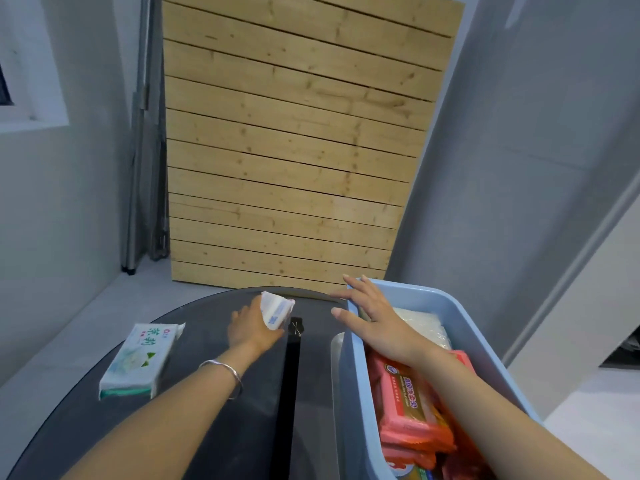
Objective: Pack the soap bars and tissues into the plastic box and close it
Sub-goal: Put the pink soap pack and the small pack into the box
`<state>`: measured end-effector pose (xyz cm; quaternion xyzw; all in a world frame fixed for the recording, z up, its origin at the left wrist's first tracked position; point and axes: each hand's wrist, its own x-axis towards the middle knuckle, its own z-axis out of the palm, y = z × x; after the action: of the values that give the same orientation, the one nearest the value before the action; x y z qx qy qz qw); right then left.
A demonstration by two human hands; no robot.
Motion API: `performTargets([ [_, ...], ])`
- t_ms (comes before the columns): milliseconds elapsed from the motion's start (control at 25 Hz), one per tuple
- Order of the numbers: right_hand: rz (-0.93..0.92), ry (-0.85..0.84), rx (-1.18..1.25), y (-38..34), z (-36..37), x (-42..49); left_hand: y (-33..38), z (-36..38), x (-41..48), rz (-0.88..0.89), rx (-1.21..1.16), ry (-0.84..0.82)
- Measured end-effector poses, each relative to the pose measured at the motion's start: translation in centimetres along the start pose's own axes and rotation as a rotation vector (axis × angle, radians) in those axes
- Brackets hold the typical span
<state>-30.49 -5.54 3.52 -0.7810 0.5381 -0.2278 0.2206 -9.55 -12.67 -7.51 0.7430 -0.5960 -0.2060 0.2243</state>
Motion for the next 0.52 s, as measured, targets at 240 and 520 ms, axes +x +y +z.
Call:
performTargets([
  [240, 0.034, 0.003, 0.092, -1.0, -1.2, -0.5, 3.4, -5.1, -2.5, -0.269, -0.888, -0.346],
  [520, -0.010, 0.043, 0.552, -3.0, -8.3, -3.4, 11.1, -11.4, -11.0, -0.023, -1.327, -0.825],
])
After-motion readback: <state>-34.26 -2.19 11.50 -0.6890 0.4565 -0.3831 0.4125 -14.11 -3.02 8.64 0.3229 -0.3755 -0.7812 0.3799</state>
